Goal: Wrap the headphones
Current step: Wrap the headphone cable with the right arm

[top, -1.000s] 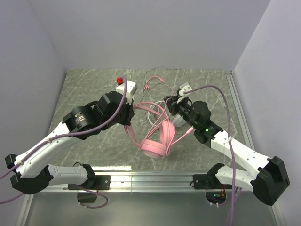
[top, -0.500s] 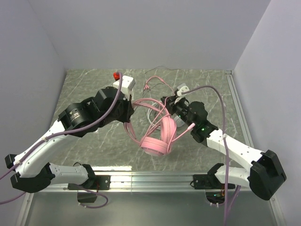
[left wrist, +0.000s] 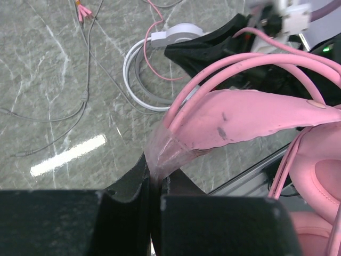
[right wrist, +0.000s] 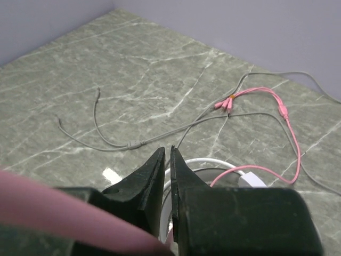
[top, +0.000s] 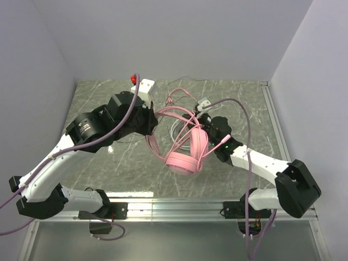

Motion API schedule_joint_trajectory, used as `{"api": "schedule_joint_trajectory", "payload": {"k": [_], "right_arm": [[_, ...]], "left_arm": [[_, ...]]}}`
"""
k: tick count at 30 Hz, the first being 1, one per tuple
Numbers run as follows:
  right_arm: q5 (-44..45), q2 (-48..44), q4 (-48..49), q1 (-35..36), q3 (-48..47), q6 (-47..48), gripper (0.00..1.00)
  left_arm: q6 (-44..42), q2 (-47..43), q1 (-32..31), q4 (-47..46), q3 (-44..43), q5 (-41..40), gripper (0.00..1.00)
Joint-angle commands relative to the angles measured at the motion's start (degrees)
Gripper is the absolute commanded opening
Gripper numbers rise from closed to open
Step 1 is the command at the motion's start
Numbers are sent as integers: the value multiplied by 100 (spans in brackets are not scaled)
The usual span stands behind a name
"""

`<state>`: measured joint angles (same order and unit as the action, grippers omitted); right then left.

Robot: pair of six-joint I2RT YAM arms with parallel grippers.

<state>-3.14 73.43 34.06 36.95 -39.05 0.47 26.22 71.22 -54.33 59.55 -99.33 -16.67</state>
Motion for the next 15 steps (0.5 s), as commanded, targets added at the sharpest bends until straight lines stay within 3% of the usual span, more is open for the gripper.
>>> {"api": "schedule_joint_trajectory", "payload": {"k": [1, 15], "right_arm": [[-55, 180, 548, -65, -50, -12, 15], [-450, 813, 768, -109, -51, -573, 1]], "left_arm": [[261, -3, 45, -374, -534, 313, 0], [287, 138, 133, -760, -904, 788, 0]]}}
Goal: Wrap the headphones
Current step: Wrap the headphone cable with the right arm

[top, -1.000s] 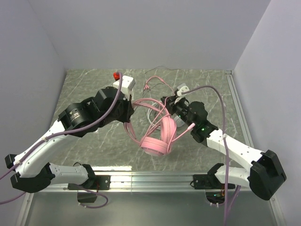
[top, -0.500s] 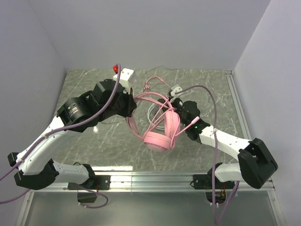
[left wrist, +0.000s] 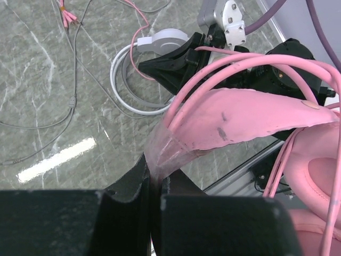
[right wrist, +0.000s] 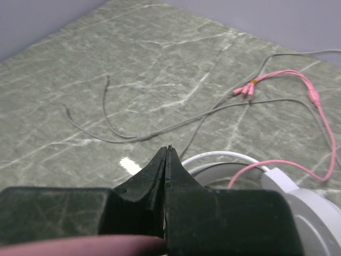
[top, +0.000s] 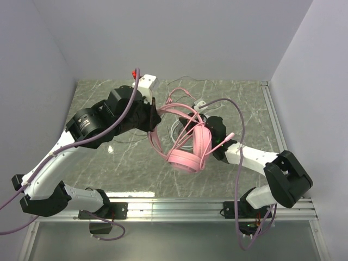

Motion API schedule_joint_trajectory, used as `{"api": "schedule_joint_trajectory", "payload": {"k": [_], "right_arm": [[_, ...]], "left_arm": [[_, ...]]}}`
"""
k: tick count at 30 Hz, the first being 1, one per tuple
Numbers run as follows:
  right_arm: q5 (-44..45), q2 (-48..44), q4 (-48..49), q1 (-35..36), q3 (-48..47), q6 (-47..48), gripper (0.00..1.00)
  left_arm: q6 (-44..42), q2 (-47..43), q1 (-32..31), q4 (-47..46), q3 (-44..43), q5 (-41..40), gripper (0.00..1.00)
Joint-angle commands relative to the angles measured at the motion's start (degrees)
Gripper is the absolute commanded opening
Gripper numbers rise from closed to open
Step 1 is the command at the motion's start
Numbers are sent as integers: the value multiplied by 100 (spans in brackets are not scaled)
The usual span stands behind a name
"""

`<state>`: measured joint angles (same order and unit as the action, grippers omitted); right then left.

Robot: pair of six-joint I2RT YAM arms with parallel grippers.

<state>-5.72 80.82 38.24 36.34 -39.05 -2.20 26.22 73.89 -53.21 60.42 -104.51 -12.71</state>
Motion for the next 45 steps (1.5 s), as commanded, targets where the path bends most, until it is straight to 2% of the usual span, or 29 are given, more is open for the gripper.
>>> {"api": "schedule_joint_trajectory", "payload": {"k": [1, 6, 9, 14, 23, 31, 36, 45], "right_arm": [[-297, 92, 377, -48, -24, -403, 0], [-922, 49, 711, -39, 274, -1123, 0], [-1194, -74, 817, -48, 459, -1484, 0], [-1713, -49, 335, 49, 275, -1854, 0], [-1766, -40, 552, 602, 556, -2162, 0], [-1810, 83, 939, 936, 775, -2338, 0], [-1925, 189, 1308, 989, 925, -2628, 1], [-1573, -40, 755, 919, 671, -2549, 2]], "left_arm": [[348, -138, 21, -918, -360, 375, 0], [577, -182, 197, -1392, -71, 138, 0], [823, -243, 495, -1856, 280, 295, 0], [1447, -506, 1014, -2947, 1063, 550, 0], [2282, -568, 1656, -4124, 1766, 454, 0], [2537, -647, 1823, -4364, 2048, 6, 0], [2678, -770, 1928, -4618, 2233, 23, 0], [2599, -1060, 1955, -4417, 2128, 208, 0]]}}
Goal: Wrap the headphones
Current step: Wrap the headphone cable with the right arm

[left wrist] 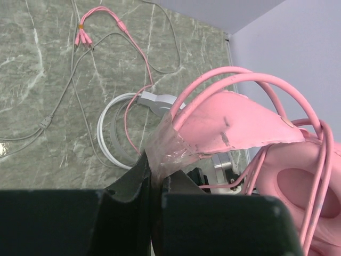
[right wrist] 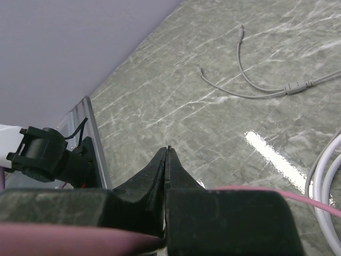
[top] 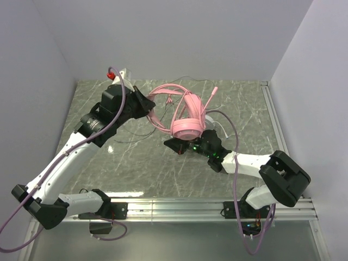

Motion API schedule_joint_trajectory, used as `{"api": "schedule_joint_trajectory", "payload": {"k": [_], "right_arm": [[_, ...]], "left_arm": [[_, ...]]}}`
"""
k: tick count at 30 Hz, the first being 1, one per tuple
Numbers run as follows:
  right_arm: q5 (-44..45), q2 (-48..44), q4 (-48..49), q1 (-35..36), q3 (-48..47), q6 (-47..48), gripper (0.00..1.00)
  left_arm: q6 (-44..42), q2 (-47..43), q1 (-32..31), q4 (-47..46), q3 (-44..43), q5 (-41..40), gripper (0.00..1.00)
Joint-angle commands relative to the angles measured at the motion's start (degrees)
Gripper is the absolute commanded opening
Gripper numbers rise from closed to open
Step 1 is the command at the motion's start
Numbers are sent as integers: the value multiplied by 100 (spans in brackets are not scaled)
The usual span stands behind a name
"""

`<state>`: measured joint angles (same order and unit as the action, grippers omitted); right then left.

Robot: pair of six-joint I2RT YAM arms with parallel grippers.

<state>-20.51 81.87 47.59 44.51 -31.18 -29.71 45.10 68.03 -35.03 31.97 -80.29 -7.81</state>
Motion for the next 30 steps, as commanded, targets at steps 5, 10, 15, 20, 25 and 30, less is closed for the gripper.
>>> {"api": "schedule_joint_trajectory", "payload": {"k": [5, 10, 15, 20, 25, 30], "right_arm": [[-172, -188, 161, 84, -152, 220, 9], [-208, -110, 549, -4, -125, 185, 13], [-330, 57, 637, -48, -274, 229, 14], [-480, 137, 1076, -39, -91, 45, 15], [-559, 14, 1209, -39, 173, -34, 15], [-594, -311, 1094, -4, 419, 18, 15]], "left_arm": [[693, -519, 136, -1386, -452, -238, 0], [667, -580, 136, -1333, -505, -186, 0], [597, -572, 136, -1254, -584, -317, 0], [482, -431, 163, -1219, -707, -651, 0], [385, -238, 303, -1175, -856, -792, 0], [385, -141, 417, -1245, -892, -818, 0]]}}
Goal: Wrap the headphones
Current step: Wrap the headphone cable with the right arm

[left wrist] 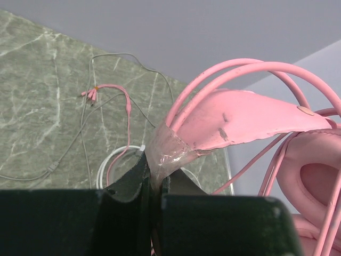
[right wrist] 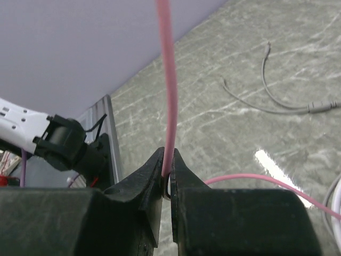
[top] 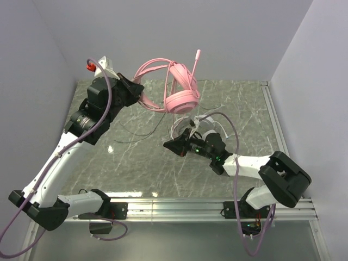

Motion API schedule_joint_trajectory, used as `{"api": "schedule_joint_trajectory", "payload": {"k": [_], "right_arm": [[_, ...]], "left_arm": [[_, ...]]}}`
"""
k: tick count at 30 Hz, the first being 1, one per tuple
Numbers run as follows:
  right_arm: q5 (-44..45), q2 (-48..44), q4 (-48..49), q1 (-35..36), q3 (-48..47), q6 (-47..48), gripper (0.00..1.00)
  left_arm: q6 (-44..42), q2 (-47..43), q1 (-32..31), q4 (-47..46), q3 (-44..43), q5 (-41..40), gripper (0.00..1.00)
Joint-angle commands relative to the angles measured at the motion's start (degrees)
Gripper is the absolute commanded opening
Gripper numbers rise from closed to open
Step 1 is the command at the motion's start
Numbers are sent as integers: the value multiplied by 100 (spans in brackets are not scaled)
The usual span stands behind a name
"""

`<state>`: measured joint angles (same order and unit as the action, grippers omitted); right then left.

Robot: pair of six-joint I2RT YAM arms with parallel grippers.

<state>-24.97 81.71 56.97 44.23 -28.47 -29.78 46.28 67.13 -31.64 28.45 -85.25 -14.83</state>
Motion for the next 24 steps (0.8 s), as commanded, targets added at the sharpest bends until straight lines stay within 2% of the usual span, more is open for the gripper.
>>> {"api": "schedule_joint_trajectory", "payload": {"k": [1, 14, 24], "right_arm": [[-157, -340, 96, 33, 201, 68, 15], [-210, -1411, -142, 139, 553, 499, 15], [-421, -2053, -898, 262, 553, 824, 15]], "left_arm": [[259, -34, 96, -911, -387, -108, 0], [92, 63, 175, -850, -440, -319, 0], [21, 256, 272, -771, -633, -301, 0]]}}
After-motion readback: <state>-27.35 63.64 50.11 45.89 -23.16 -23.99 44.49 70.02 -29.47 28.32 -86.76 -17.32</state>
